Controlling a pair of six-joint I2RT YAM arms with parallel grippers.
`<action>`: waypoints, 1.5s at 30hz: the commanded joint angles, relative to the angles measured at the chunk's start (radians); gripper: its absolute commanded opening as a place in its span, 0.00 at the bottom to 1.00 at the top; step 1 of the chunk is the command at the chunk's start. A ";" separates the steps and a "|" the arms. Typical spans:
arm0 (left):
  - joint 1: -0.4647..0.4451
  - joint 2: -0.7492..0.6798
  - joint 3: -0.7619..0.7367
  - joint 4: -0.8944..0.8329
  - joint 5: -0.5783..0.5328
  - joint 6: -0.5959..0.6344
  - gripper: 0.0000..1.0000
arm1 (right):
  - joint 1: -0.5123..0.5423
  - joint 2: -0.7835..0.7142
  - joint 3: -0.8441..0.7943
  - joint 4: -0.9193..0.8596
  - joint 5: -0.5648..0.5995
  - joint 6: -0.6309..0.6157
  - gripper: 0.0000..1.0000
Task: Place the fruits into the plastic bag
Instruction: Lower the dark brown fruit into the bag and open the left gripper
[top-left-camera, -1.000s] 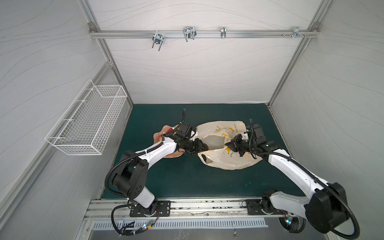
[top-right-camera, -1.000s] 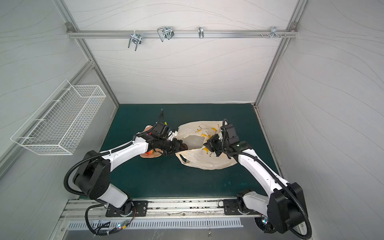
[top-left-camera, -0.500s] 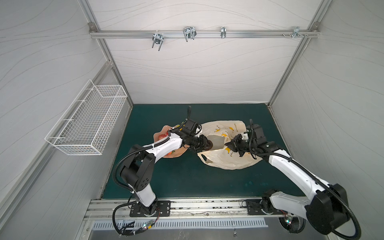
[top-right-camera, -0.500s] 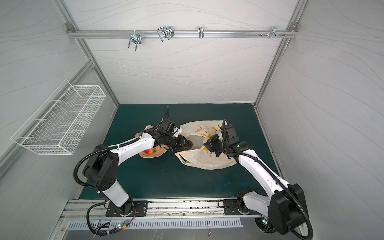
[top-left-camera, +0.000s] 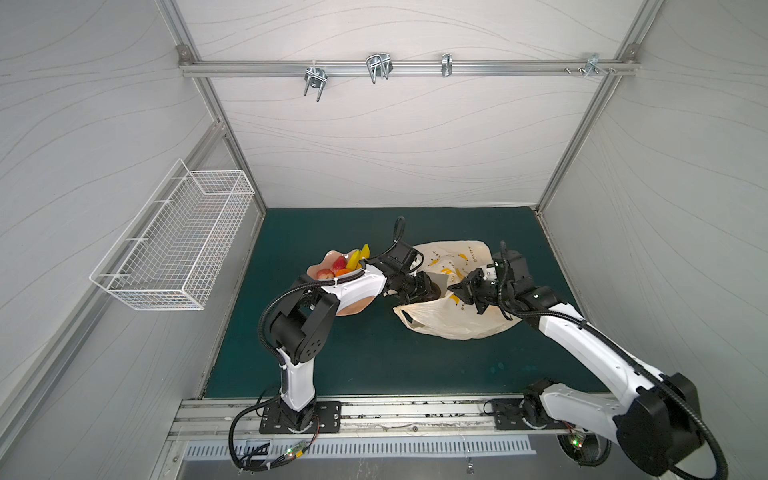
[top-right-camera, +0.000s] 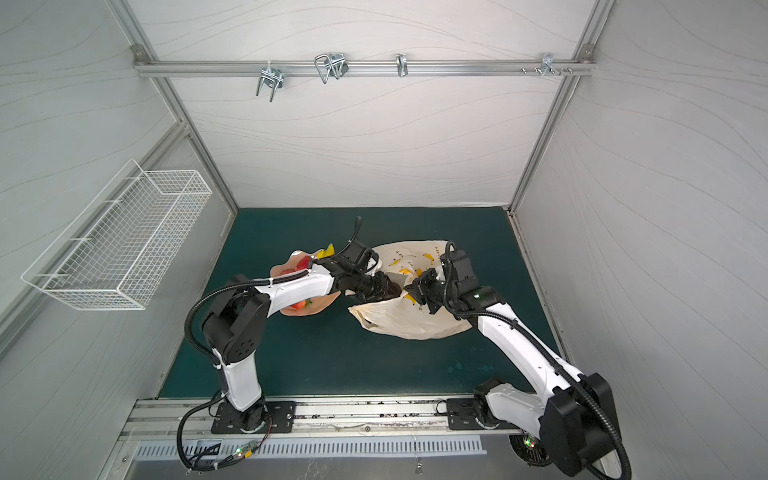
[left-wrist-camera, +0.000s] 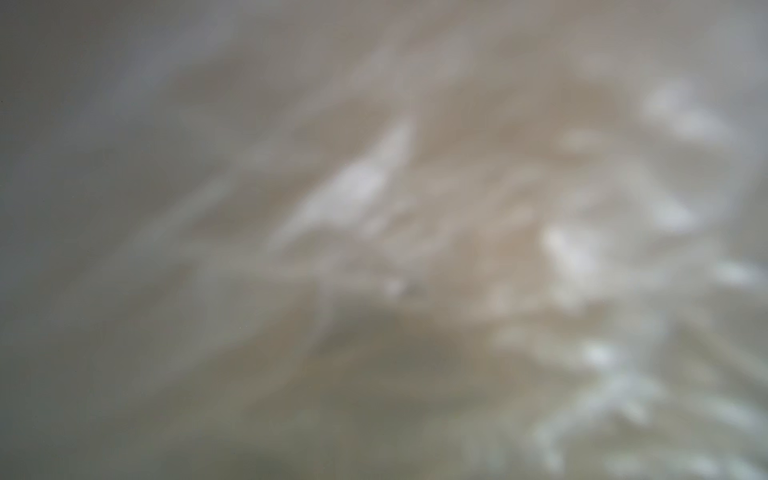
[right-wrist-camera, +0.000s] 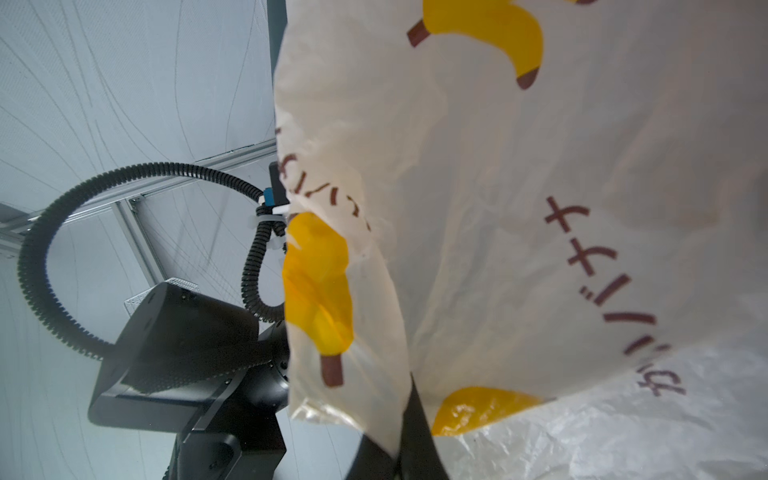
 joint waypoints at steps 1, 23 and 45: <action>-0.026 0.033 0.052 0.052 -0.049 -0.039 0.13 | 0.015 -0.017 -0.020 0.057 0.012 0.063 0.00; -0.093 0.022 0.121 0.007 -0.088 -0.021 0.80 | 0.014 -0.042 -0.073 0.134 0.003 0.126 0.00; -0.091 -0.109 0.267 -0.472 -0.212 0.292 0.82 | -0.013 -0.044 -0.059 0.093 -0.002 0.098 0.00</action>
